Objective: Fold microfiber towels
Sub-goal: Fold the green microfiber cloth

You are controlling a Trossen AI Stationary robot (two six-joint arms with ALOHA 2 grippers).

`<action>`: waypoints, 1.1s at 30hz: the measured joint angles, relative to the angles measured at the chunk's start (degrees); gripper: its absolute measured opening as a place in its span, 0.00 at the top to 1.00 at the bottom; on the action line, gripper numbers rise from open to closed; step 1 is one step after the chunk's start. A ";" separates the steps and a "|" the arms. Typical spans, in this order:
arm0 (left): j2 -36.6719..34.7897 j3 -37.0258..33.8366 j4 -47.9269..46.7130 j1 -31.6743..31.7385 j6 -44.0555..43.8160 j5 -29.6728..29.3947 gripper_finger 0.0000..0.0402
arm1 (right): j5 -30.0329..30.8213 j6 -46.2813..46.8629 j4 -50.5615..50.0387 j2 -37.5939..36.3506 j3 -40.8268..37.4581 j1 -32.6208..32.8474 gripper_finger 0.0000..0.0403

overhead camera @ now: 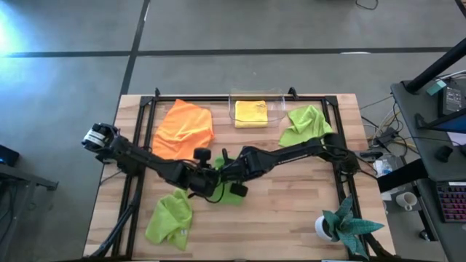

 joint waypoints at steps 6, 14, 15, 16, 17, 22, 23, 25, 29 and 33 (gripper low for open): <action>0.00 -0.76 1.72 2.48 3.99 1.44 1.00 | -1.07 -2.86 4.60 -2.35 -5.04 -1.92 0.98; 0.34 -0.78 1.90 4.61 4.36 3.27 1.00 | -3.84 -4.92 10.28 -3.51 -9.68 -3.07 0.98; 0.45 -0.78 1.94 4.67 4.35 3.27 1.00 | -3.82 -5.08 10.55 -3.56 -9.96 -3.17 0.98; 0.50 -0.78 1.94 4.77 4.38 3.26 1.00 | -3.70 -5.17 10.94 -3.56 -10.24 -3.23 0.98; 0.50 -0.78 1.99 4.80 4.43 3.25 1.00 | -3.70 -5.17 11.39 -3.64 -10.50 -3.28 0.98; 0.50 -0.78 2.72 4.95 4.46 3.20 0.98 | -3.76 -5.25 11.40 -3.95 -10.80 -3.43 0.98; 0.50 -0.82 2.58 4.97 4.46 3.11 0.97 | -3.75 -5.20 11.13 -3.99 -10.83 -3.43 0.98; 0.50 -0.89 2.38 4.97 4.46 3.05 0.93 | -3.72 -5.10 10.65 -4.01 -10.92 -3.45 0.98; 0.50 -0.89 2.70 4.97 4.45 3.04 0.85 | -3.65 -5.08 10.92 -4.17 -10.88 -3.47 0.98; 0.50 -0.89 2.78 4.99 3.98 3.05 0.80 | -3.48 -5.07 11.50 -4.28 -10.88 -4.16 0.98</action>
